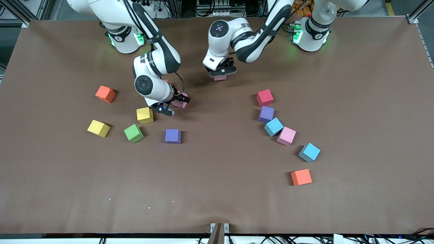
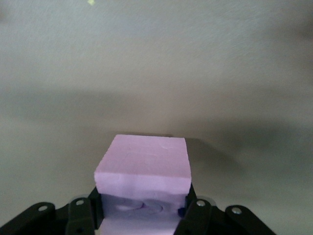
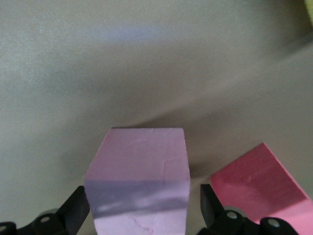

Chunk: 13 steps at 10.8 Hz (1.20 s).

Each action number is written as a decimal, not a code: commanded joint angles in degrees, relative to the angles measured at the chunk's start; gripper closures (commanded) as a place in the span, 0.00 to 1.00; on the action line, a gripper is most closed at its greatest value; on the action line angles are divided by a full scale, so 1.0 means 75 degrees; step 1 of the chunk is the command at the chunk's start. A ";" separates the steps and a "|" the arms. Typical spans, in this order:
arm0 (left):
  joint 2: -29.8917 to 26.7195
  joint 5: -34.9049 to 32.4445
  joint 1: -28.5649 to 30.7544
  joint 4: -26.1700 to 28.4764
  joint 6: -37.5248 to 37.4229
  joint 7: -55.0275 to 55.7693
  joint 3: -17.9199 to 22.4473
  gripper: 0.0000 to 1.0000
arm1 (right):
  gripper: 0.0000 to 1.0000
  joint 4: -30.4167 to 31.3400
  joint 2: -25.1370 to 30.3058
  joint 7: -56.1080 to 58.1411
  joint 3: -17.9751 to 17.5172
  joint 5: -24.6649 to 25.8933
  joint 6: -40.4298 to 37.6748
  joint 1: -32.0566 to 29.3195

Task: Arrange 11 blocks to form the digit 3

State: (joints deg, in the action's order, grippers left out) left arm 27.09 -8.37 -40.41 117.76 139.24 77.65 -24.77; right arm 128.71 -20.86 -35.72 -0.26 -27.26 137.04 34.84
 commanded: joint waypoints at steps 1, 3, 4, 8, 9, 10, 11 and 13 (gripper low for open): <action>0.0419 -0.0384 0.0009 -0.0409 -0.0249 -0.0356 0.0010 0.96 | 0.71 0.0019 0.0027 -0.0066 0.0058 -0.0221 0.0080 0.0043; 0.0524 -0.0385 0.0009 -0.0513 -0.0249 -0.0427 0.0010 0.94 | 0.84 -0.0109 0.0354 0.0132 0.0116 -0.0128 -0.0421 -0.0120; 0.0537 -0.0385 0.0009 -0.0572 -0.0249 -0.0427 0.0010 0.94 | 0.85 -0.0319 0.0472 0.0446 0.0151 -0.0069 -0.0947 -0.0272; 0.0619 -0.0396 0.0009 -0.0725 -0.0249 -0.0766 0.0021 0.87 | 0.86 -0.1268 0.0648 0.1621 0.0351 0.1344 -0.2706 -0.0743; 0.0619 -0.0396 0.0009 -0.0737 -0.0249 -0.0848 0.0033 0.86 | 0.86 -0.1479 0.0730 0.1703 0.0339 0.1860 -0.3000 -0.0731; 0.0619 -0.0396 0.0009 -0.0748 -0.0249 -0.0849 0.0033 0.81 | 0.86 -0.1690 0.0800 0.2040 0.0339 0.2178 -0.3305 -0.0696; 0.0654 -0.0408 0.0009 -0.0795 -0.0249 -0.0849 0.0045 0.64 | 0.86 -0.2029 0.0778 0.2519 0.0339 0.2274 -0.3714 -0.0696; 0.0713 -0.0443 0.0020 -0.0924 -0.0249 -0.0791 0.0068 0.00 | 0.87 -0.2499 0.0766 0.3457 0.0351 0.2566 -0.4290 -0.0754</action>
State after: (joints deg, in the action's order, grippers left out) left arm 31.49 -10.03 -40.35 112.78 138.50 71.65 -24.34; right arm 112.43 -15.47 -14.17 2.57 -10.50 107.89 29.72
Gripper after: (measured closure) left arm 0.313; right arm 0.383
